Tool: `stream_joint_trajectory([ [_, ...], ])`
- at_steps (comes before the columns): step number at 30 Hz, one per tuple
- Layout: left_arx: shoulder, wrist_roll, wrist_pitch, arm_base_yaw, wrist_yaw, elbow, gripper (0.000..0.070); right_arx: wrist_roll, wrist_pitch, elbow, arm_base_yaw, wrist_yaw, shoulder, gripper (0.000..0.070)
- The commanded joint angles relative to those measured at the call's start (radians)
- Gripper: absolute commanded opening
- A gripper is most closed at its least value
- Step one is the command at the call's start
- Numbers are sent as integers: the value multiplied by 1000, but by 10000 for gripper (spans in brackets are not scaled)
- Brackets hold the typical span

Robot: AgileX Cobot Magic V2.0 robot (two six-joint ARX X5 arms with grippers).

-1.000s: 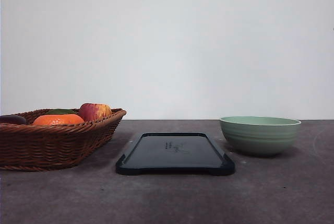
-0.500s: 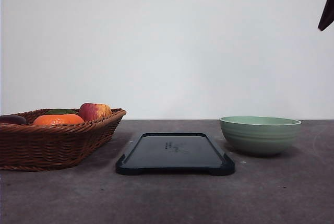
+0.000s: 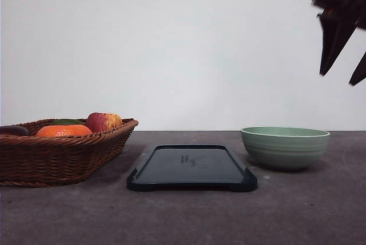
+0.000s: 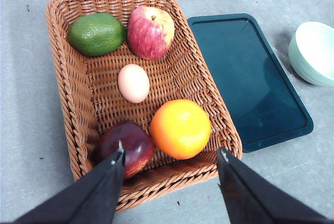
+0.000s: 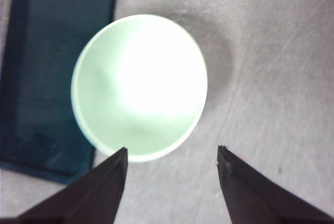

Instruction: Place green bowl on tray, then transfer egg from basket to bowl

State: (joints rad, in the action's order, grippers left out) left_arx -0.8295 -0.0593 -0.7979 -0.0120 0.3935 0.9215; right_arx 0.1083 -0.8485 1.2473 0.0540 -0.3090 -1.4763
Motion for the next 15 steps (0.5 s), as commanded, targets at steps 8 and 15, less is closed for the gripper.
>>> stream_joint_trajectory([
  [8, -5, -4, 6, 1, 7, 22, 351, -44, 46, 66, 2, 33, -179, 337],
  [15, -5, -4, 7, 1, 7, 22, 351, -45, 79, 67, 2, 33, -269, 336],
])
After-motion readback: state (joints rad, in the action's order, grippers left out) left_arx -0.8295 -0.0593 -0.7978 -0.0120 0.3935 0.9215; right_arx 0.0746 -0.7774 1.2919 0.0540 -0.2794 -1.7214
